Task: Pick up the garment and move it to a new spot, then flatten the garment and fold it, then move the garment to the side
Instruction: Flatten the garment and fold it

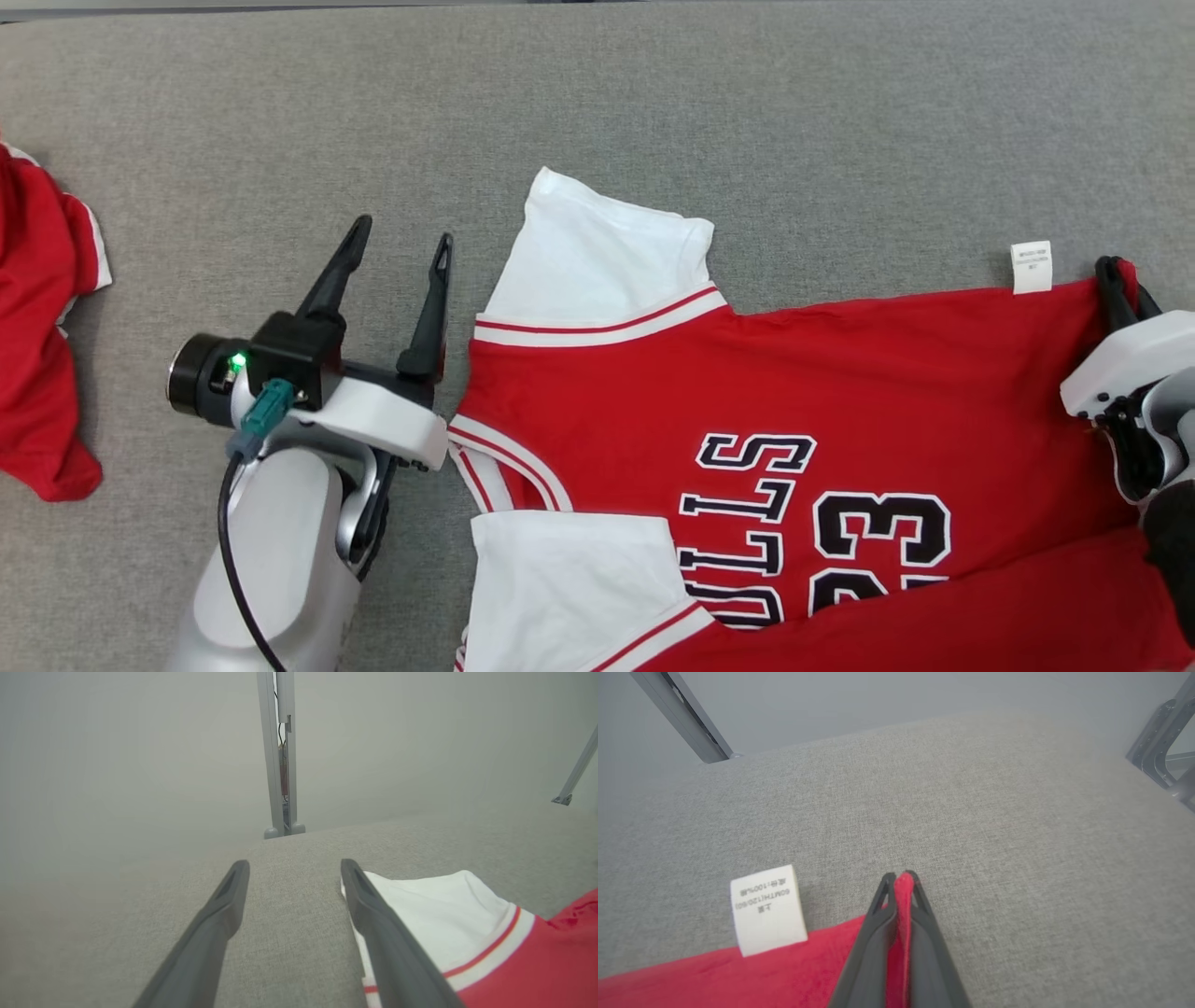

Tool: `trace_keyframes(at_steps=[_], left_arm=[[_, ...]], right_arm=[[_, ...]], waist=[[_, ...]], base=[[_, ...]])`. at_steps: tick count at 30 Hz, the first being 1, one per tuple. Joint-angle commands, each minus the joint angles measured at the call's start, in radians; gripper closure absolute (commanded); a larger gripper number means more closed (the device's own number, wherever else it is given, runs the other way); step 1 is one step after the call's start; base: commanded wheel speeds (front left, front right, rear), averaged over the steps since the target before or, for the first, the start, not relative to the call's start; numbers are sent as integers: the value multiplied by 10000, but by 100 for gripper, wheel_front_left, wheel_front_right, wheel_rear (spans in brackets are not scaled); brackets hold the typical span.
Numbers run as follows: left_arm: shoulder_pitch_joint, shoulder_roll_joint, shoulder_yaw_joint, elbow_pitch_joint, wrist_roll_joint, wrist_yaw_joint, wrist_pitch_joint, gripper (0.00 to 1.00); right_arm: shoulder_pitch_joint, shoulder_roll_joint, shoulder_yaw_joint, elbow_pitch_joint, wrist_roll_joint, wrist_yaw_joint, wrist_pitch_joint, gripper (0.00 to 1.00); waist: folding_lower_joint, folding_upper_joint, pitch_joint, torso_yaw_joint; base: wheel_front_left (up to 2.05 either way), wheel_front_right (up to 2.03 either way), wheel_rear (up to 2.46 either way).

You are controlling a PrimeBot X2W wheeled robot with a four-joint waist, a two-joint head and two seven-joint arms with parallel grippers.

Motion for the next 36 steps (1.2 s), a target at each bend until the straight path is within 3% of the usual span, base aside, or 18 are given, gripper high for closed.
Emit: trace_keyframes(at_steps=[1, 8, 14, 35, 36], left_arm=[[-397, 67, 21, 247, -7, -126, -5, 0], [-2253, 185, -678, 2607, -117, -573, 277, 0], [-3836, 181, -1217, 4448, -449, -668, 875, 0], [-6157, 44, -2737, 7910, -718, -679, 950, 0], [-6208, 36, -2803, 8062, -814, -680, 893, 51]], right_arm=[[-134, 56, 25, -224, 66, -1, -88, 100], [-294, 357, 308, -552, 59, -1, -82, 100], [-519, 541, 520, -537, 123, -1, -84, 100], [-722, 785, 866, -413, 348, -1, -63, 100], [-737, 780, 892, -407, 362, -1, -63, 100]], waist=[[0, 0, 148, -188], [0, 0, 438, -667], [0, 0, 659, -949], [0, 0, 1043, -1268], [0, 0, 1062, -1274]], base=[[0, 0, 0], [0, 0, 0], [0, 0, 0], [0, 0, 0], [0, 0, 0]])
